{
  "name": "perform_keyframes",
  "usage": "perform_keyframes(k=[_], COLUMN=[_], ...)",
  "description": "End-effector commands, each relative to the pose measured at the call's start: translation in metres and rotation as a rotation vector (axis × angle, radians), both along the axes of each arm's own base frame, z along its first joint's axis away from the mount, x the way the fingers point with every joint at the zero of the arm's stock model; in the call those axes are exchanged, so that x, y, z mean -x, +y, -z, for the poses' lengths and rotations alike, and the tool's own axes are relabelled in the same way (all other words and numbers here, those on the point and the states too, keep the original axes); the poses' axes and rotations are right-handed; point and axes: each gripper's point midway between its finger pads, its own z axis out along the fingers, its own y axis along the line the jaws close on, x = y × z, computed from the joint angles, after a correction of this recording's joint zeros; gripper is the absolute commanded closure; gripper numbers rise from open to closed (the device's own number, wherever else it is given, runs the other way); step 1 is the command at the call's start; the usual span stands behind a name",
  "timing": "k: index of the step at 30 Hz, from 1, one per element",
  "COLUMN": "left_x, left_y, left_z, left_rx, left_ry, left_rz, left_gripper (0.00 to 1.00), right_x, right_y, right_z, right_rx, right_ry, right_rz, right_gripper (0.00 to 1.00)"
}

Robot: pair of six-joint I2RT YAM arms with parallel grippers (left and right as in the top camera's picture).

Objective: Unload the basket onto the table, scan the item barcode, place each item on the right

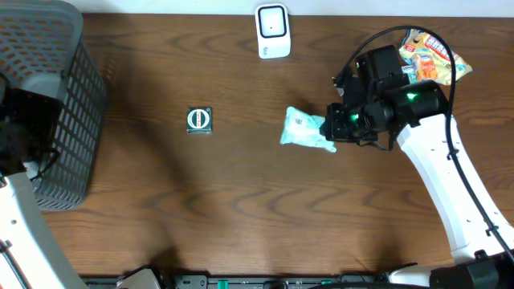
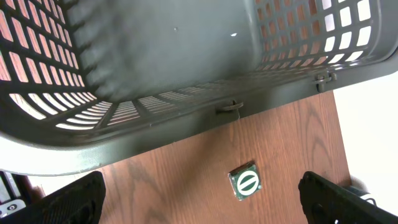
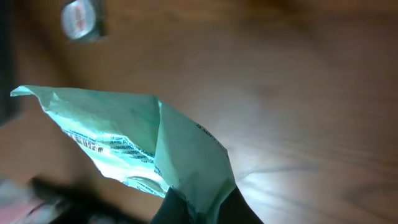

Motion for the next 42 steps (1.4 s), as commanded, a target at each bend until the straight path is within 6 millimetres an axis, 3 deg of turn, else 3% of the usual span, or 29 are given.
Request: perform_keyframes(k=[1,5,8,15,27,32,36,39,42], left_x=[0.001,0.001,0.001,0.001,0.001,0.001,0.001,0.001,0.001], left_y=[0.002,0.002,0.002,0.002,0.002,0.002,0.002,0.002,0.002], left_z=[0.000,0.000,0.000,0.000,0.000,0.000,0.000,0.000,0.000], left_rx=[-0.003,-0.003,-0.003,-0.003,-0.003,-0.003,-0.003,-0.003,-0.003], left_ry=[0.002,0.002,0.002,0.002,0.002,0.002,0.002,0.002,0.002], left_rz=[-0.008,-0.008,-0.008,-0.008,-0.008,-0.008,-0.008,-0.008,-0.008], left_gripper=[0.02,0.02,0.02,0.03,0.03,0.02,0.02,0.02,0.02], right_x=[-0.022,-0.039,-0.046,-0.060,-0.054,-0.035,-0.006,0.017,0.035], right_y=[-0.050,-0.100,-0.123,-0.128,-0.071,-0.047,-0.012,0.015,0.040], right_z=[0.006,0.001,-0.002,0.016,0.091,0.117,0.133,0.142,0.145], right_rx=[0.268,0.520,0.692,1.035,1.230,1.259,1.191,1.088,0.975], right_ry=[-0.081,-0.175,-0.235,-0.284,-0.205,-0.141,-0.070,-0.004,0.077], right_rz=[0.198,0.412,0.518,0.466,0.171,0.035,-0.083,-0.136,-0.204], right_gripper=[0.99,0.99,0.99,0.99,0.98,0.96,0.91,0.58,0.43])
